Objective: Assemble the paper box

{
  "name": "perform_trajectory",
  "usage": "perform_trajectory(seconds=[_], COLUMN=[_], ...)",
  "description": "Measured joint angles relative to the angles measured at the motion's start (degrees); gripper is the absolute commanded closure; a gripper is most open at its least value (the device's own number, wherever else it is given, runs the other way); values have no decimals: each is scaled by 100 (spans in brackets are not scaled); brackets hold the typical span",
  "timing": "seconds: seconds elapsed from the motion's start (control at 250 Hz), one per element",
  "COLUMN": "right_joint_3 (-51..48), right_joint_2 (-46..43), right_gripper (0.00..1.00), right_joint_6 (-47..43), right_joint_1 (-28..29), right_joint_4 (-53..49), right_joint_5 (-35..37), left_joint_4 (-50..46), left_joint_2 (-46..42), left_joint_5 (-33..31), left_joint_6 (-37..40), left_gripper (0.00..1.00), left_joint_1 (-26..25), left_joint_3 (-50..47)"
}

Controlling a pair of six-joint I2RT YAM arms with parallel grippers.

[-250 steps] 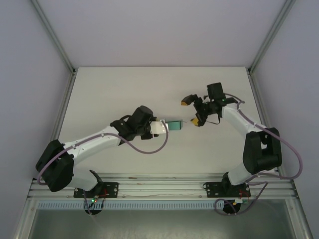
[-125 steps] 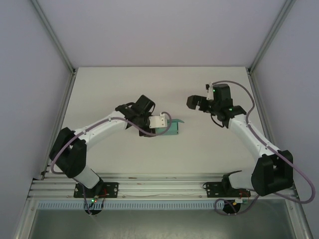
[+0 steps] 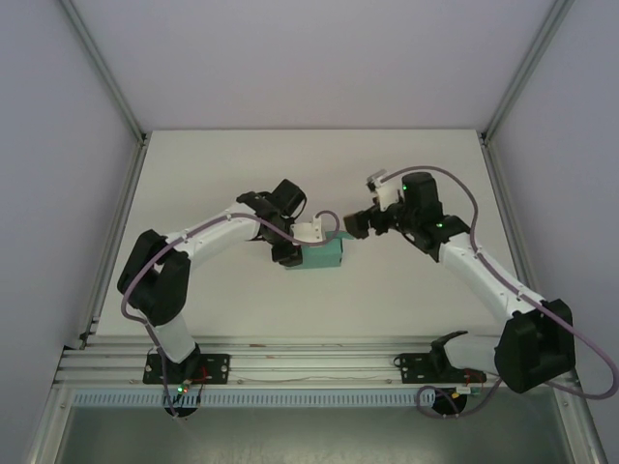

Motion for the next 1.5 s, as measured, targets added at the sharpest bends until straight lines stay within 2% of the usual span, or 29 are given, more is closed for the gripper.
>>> perform_trajectory(seconds=[0.216,0.364,0.56,0.7,0.76,0.895,1.031,1.247,1.375,1.499], right_joint_3=[271,632,1023,1139,1139,1139,1139,1154,1147,1093], right_joint_2=[160,647,1272,1405,1405,1405,1408,1453,1443,1366], right_gripper=[22,24,49,67,70,83,84,98,99,100], right_joint_6=[-988,-1386,-1657,-1733,-1731,-1687,-1663,-1440,-966,-146], right_joint_1=[389,511,623,671,697,730,730,734,774,822], right_joint_4=[-841,-1276,-1635,-1794,-1840,-1856,-1858,-1827,-1762,-1696], right_joint_5=[-20,13,57,116,160,291,374,459,566,664], left_joint_4=[-26,-28,-24,-24,-26,-24,-24,-9,2,83], left_joint_2=[66,76,81,92,103,103,103,103,103,98], left_joint_5=[98,109,127,142,173,186,186,192,192,199], left_joint_6=[-4,-11,-24,-63,-70,-111,-114,-175,-227,-326], left_gripper=[63,63,63,62,62,62,62,62,62,61], left_joint_1=[37,37,37,63,63,70,70,72,74,72], left_joint_3=[72,79,79,92,101,103,103,101,101,76])
